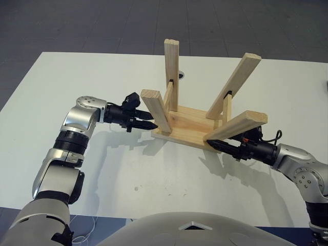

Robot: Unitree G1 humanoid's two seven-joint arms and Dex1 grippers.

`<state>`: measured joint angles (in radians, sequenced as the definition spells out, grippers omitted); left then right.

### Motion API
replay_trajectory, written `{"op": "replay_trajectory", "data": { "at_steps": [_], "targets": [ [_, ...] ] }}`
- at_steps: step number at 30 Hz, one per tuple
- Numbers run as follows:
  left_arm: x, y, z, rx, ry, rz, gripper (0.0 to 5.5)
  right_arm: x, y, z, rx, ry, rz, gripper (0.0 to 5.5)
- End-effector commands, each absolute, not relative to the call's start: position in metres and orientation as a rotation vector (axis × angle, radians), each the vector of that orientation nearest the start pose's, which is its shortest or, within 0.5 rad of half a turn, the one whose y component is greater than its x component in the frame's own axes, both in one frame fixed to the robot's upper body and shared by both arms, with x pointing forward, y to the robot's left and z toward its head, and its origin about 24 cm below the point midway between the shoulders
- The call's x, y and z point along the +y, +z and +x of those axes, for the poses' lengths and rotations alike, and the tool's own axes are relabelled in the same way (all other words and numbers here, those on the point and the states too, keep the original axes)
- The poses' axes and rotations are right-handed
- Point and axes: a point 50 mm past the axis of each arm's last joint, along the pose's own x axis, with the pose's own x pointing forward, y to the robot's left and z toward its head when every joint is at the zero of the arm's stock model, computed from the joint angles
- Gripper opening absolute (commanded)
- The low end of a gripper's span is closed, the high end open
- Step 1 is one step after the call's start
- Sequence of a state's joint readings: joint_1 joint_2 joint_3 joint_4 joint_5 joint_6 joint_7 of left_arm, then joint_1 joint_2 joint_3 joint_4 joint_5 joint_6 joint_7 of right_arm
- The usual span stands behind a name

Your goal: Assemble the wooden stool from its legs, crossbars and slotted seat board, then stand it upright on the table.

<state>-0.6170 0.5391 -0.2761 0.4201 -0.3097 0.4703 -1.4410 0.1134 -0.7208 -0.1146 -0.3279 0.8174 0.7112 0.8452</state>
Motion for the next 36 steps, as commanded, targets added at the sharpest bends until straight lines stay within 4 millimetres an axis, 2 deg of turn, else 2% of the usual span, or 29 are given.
{"op": "replay_trajectory", "data": {
  "at_steps": [1, 5, 11, 17, 23, 29, 33, 36],
  "targets": [
    [0.15, 0.096, 0.297, 0.562, -1.584, 0.033, 3.19, -0.221, 0.089, 0.198, 0.489, 0.953, 0.23, 2.96],
    [0.144, 0.096, 0.3, 0.525, -1.552, 0.035, 3.89, -0.222, 0.085, 0.193, 0.508, 0.953, 0.235, 2.38],
    [0.137, 0.094, 0.303, 0.492, -1.517, 0.037, 4.95, -0.222, 0.085, 0.193, 0.51, 0.955, 0.233, 2.2],
    [0.135, 0.102, 0.305, 0.504, -1.523, -0.021, 3.98, -0.22, 0.092, 0.194, 0.485, 0.957, 0.239, 2.16],
    [0.145, 0.109, 0.312, 0.563, -1.516, -0.021, 2.86, -0.215, 0.101, 0.189, 0.472, 0.972, 0.284, 1.9],
    [0.148, 0.14, 0.316, 0.681, -1.587, -0.104, 1.83, -0.205, 0.121, 0.185, 0.43, 1.012, 0.467, 1.66],
    [0.151, 0.155, 0.314, 0.81, -1.602, -0.19, 1.45, -0.194, 0.122, 0.174, 0.44, 1.021, 0.56, 1.41],
    [0.156, 0.156, 0.312, 0.916, -1.565, -0.219, 1.42, -0.185, 0.121, 0.167, 0.443, 1.01, 0.597, 1.28]
  ]
}}
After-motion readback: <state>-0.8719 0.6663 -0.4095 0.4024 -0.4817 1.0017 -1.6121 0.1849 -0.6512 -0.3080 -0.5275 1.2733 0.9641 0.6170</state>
